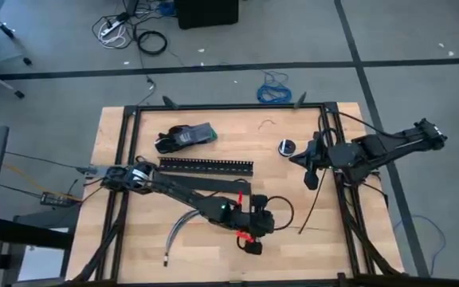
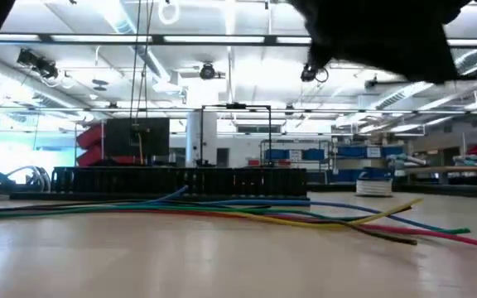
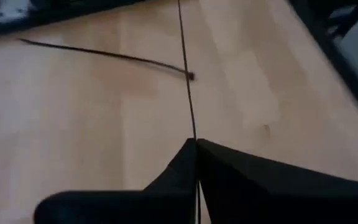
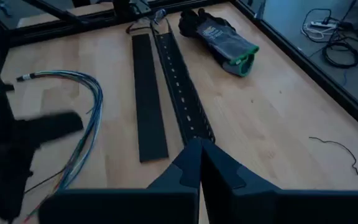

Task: Ziptie cables
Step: Prepare the left black zip tie

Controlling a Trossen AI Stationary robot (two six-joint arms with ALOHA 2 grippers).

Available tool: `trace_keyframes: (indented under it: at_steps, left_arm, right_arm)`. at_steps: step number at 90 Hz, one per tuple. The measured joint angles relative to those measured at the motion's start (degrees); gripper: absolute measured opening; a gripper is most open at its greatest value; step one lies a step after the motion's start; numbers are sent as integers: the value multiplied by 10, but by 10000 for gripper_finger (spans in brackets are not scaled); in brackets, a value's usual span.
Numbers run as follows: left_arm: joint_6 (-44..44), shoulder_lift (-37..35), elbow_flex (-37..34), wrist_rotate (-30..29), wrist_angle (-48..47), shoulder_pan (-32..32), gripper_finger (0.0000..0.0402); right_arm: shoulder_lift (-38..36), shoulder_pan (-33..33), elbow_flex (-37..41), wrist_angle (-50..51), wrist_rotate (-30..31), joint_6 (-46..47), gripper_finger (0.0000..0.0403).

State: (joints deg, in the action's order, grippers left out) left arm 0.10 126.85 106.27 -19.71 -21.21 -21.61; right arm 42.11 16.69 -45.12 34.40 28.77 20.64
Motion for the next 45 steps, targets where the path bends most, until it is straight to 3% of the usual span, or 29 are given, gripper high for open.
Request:
trace_keyframes:
  at_steps: [20, 34, 45]
  left_arm:
    - [144, -13, -1, -142, -161, -26, 0]
    - [200, -14, -3, -329, -259, -62, 0]
    - [182, -28, -5, -456, -354, -82, 0]
  right_arm:
    - [0, 0, 0, -4, -2, 15, 3]
    - [4, 0, 0, -18, -5, 59, 4]
    - [21, 0, 0, -18, -18, 79, 1]
